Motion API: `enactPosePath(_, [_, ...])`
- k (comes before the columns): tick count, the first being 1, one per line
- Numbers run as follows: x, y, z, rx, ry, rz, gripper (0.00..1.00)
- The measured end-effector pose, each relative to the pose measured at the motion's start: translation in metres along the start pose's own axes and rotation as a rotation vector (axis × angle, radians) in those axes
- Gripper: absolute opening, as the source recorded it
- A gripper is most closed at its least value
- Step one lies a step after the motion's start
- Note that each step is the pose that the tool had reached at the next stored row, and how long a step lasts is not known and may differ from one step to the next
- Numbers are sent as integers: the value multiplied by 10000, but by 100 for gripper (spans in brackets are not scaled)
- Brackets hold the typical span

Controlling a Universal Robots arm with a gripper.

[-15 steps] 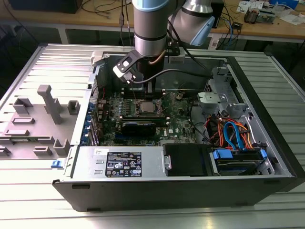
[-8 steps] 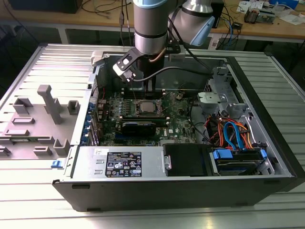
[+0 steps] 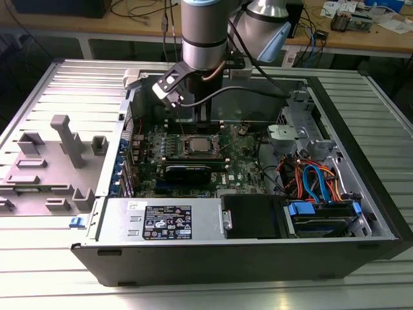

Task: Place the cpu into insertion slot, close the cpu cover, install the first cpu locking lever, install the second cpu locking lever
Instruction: 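Close the cpu cover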

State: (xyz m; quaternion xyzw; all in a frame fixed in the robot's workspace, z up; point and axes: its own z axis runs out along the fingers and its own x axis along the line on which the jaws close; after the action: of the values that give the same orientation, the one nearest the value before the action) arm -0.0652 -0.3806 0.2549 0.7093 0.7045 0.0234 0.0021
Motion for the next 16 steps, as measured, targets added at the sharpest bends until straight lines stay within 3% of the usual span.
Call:
enactPosePath(10, [2, 3, -76, 0, -1, -1, 11])
enactPosePath(16, [2, 3, -83, 1, 0, -1, 11])
